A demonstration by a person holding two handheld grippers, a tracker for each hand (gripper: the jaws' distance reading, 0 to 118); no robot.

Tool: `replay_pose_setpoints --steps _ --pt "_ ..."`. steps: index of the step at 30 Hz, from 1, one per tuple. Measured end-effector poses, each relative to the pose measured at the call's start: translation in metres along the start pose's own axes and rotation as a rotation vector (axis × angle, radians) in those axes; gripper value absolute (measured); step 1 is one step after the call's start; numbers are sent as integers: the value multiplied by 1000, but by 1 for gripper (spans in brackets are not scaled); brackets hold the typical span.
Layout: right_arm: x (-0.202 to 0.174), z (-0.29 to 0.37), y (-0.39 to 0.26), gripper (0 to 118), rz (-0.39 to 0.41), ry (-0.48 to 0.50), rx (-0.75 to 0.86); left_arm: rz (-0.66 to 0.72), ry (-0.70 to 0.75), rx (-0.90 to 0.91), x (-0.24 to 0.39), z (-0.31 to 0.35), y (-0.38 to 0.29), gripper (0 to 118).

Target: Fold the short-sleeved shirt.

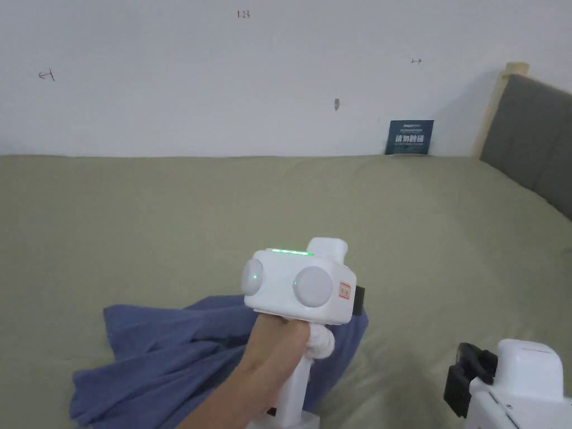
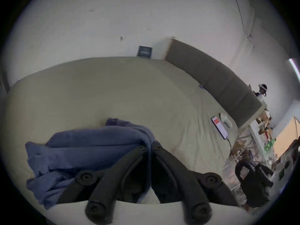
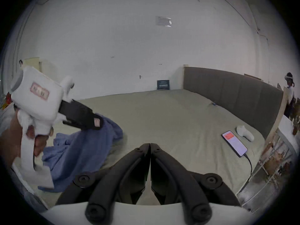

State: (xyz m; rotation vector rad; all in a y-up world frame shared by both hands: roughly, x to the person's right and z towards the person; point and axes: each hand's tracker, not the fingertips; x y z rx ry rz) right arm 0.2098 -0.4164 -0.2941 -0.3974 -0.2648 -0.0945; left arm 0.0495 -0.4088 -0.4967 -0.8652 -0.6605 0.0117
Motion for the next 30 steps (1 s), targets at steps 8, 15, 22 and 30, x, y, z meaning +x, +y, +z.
replay_pose_setpoints --steps 8,15,22,30 --pt "3 -24 -20 6 -24 0 -64 39 56 -170 -16 -59 -54 2" --pt "-12 -25 -20 6 -7 24 -75 53 62 -74 -48 -55 -47 118" --pt "-39 -10 -15 6 15 91 -47 99 364 285 -87 95 -90 63" --pt "-80 21 -25 6 53 179 2 154 705 457 -125 268 -211 0"
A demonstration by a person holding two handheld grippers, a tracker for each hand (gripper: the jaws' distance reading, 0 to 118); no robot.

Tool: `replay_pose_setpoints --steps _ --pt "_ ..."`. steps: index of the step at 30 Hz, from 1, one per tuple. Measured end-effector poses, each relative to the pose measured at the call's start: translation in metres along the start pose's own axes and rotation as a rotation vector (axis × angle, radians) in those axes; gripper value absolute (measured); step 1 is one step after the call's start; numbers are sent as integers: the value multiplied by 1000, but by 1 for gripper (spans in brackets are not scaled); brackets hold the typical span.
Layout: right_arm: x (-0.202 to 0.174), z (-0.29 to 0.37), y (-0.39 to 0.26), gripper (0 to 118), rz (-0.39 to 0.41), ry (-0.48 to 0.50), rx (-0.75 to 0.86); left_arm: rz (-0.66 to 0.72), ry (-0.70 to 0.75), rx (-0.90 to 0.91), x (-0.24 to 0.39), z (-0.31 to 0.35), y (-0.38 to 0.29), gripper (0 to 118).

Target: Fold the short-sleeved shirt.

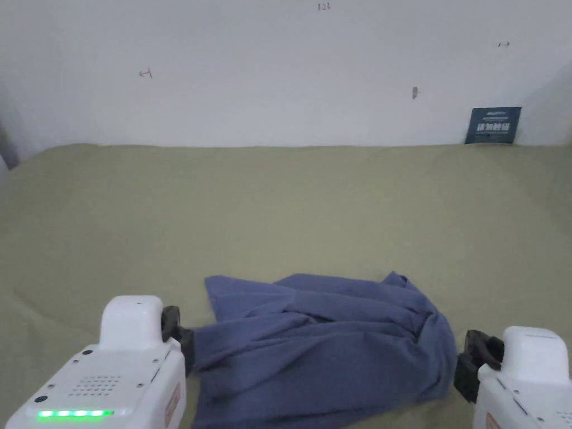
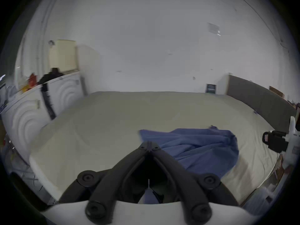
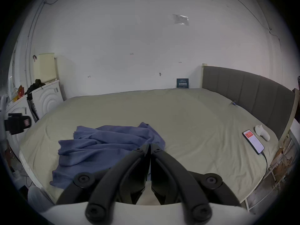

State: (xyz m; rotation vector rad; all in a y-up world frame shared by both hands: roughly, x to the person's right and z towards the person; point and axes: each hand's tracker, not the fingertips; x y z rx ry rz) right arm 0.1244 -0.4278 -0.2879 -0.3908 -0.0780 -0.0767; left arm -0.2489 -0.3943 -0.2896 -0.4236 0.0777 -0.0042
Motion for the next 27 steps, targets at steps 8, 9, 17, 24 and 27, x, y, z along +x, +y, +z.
replay_pose_setpoints --steps 8,9,17,24,27 --pt "-33 9 -4 6 49 54 2 75 33 -12 -51 32 -5 0" --pt "-36 9 -4 6 55 58 5 76 29 -22 -48 28 -3 0" --pt "-46 -9 -6 6 94 83 -24 71 -108 -249 -36 -61 -5 0" --pt "-34 -39 -20 6 101 71 -108 14 -144 -505 -22 -183 -26 118" --pt "-28 -51 -27 6 118 54 -140 -80 -78 -488 -11 -209 -26 109"
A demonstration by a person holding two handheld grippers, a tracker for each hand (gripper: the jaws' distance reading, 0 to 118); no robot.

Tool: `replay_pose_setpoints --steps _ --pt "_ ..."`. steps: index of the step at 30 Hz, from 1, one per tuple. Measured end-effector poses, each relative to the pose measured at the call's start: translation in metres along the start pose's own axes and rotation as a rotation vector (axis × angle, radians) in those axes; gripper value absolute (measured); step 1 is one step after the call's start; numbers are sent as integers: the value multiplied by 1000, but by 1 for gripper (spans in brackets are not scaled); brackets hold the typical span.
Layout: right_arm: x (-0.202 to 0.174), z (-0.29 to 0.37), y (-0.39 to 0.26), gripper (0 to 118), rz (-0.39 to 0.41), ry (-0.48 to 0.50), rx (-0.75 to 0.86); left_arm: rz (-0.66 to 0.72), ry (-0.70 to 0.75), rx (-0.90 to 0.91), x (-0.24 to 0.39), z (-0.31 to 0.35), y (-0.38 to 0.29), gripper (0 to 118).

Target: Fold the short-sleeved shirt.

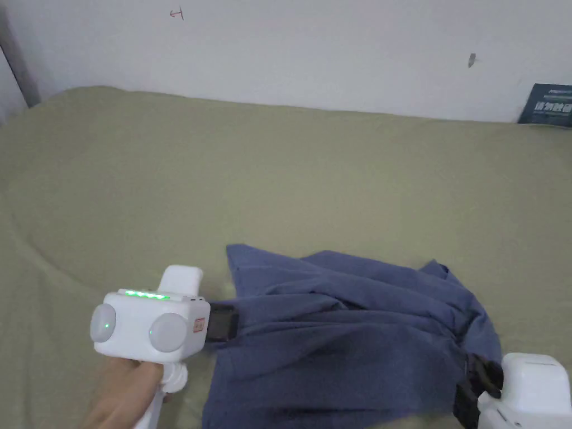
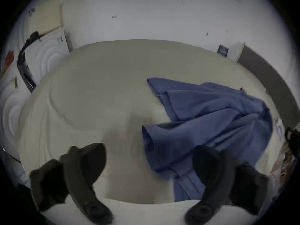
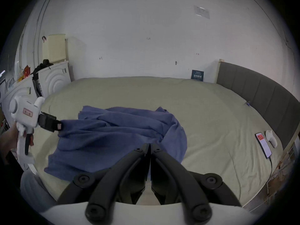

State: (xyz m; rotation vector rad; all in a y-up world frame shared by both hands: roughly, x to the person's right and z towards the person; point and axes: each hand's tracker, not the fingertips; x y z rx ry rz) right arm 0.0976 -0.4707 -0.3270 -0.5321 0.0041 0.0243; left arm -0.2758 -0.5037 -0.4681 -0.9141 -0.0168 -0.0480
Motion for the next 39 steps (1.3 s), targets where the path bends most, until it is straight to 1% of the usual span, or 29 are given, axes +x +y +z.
replay_pose_setpoints --steps 1,2,3,4,5,6,7,10,12,14,15,16,17,18,19,20,21,22,23,24,25,26,28,29,32,34,36,39 --pt "3 -5 -2 6 -2 -6 -11 6 3 -4 3 -8 5 108" --pt "6 -9 -3 6 -8 -9 -24 19 -3 0 -5 -27 -2 101" --pt "9 -13 -4 6 -17 -13 -41 33 -23 -11 -7 -33 0 83" --pt "12 -16 -4 6 -21 -16 -52 55 -69 -41 -8 -35 0 49" --pt "16 -20 -4 6 -26 -20 -57 80 -97 -41 -9 -37 0 6" --pt "20 -24 -3 6 -30 -21 -69 92 -114 -25 0 -27 -1 6" --pt "24 -28 -1 6 -32 -28 -83 85 -98 -18 1 -26 -2 6" --pt "38 -41 11 6 -34 -42 -96 52 -100 -42 1 -35 0 6" --pt "51 -54 26 6 -56 -47 -100 51 -104 -47 -3 -37 1 6" --pt "62 -70 42 6 -46 -62 -111 61 -110 -61 -5 -41 2 6" --pt "67 -78 49 8 -39 -65 -116 60 -111 -69 -6 -43 3 6" --pt "72 -86 57 12 -31 -61 -125 63 -111 -73 -6 -45 3 6" --pt "78 -96 64 31 -28 -38 -146 69 -111 -76 -7 -47 2 6" --pt "81 -106 70 55 -29 -34 -198 50 -83 -46 13 -23 -2 6" --pt "84 -117 74 89 -43 -29 -231 47 -82 -48 18 -20 -5 6" --pt "87 -129 75 118 -44 -2 -282 41 -81 -48 22 -18 -8 6" --pt "90 -136 75 112 -39 -6 -241 40 -79 -47 28 -14 -11 6" --pt "90 -148 72 106 -24 -22 -303 55 -91 -62 18 -15 -2 6" --pt "90 -157 70 100 0 -36 -347 58 -89 -60 21 -13 -3 6" --pt "91 -167 64 96 26 -49 -374 57 -86 -59 25 -11 -5 6" --pt "92 -174 57 89 38 -45 -396 54 -81 -59 29 -9 -7 6" --pt "93 -180 51 71 40 -40 -414 62 -93 -76 10 -28 2 6" --pt "94 -186 41 32 38 -18 -444 55 -86 -73 11 -30 3 6" --pt "92 -189 35 17 34 2 -450 54 -84 -70 11 -30 2 6" --pt "82 -184 31 12 48 -12 -414 61 -92 -62 7 -28 1 6" --pt "84 -177 34 11 16 -11 -388 93 -111 -70 0 -25 5 6" --pt "89 -155 46 11 -2 -6 -342 112 -112 -63 -9 -8 11 6" --pt "96 -120 72 11 -17 31 -271 115 -115 18 -23 36 19 6"
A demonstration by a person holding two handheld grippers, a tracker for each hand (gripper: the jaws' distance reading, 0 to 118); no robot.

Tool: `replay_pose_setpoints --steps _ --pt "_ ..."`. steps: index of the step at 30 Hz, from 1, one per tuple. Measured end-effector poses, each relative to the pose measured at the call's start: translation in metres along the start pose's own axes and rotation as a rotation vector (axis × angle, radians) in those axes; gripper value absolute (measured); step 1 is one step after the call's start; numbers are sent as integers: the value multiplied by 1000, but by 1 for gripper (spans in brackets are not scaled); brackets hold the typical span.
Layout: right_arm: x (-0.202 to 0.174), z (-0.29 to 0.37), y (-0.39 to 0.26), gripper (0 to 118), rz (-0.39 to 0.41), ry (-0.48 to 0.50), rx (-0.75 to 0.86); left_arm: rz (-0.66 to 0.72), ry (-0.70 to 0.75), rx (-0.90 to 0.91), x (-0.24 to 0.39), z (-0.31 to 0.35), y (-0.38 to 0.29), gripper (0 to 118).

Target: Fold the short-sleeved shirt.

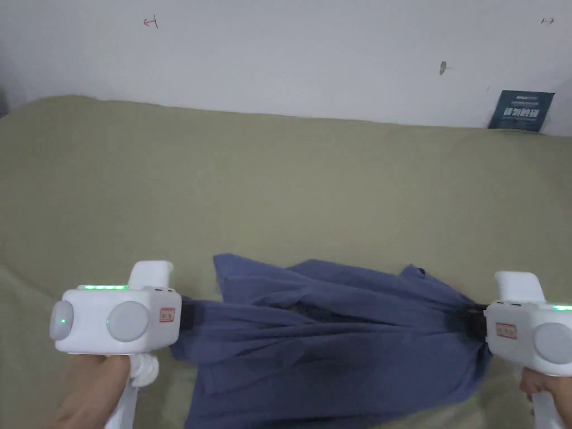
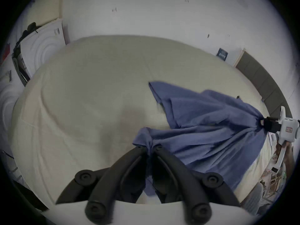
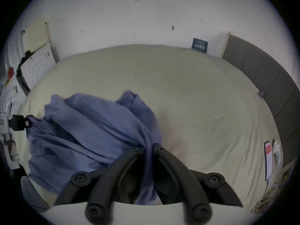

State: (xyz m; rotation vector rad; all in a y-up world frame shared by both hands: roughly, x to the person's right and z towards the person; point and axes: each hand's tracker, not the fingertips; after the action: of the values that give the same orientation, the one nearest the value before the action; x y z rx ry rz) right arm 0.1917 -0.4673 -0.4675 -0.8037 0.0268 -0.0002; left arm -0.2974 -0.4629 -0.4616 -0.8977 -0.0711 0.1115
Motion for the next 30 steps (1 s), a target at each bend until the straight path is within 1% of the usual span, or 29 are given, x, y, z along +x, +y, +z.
replay_pose_setpoints --steps 5,8,10,14,16,23,26,30 --pt "-5 66 27 11 15 36 142 -30 41 147 -9 85 27 6" --pt "-13 107 48 12 20 50 232 0 35 224 -13 132 49 6" --pt "-15 128 65 11 7 60 284 -2 41 266 -11 159 65 6" --pt "-23 165 111 11 23 39 369 -28 79 349 4 196 105 6" --pt "-26 177 138 12 47 -2 405 -41 96 380 13 204 127 6" --pt "-20 186 232 11 29 -85 481 -53 153 468 47 206 215 6" --pt "-17 172 268 11 16 -114 498 -68 188 498 61 197 251 6" --pt "-12 138 305 11 26 -163 495 -72 212 515 72 172 292 6"
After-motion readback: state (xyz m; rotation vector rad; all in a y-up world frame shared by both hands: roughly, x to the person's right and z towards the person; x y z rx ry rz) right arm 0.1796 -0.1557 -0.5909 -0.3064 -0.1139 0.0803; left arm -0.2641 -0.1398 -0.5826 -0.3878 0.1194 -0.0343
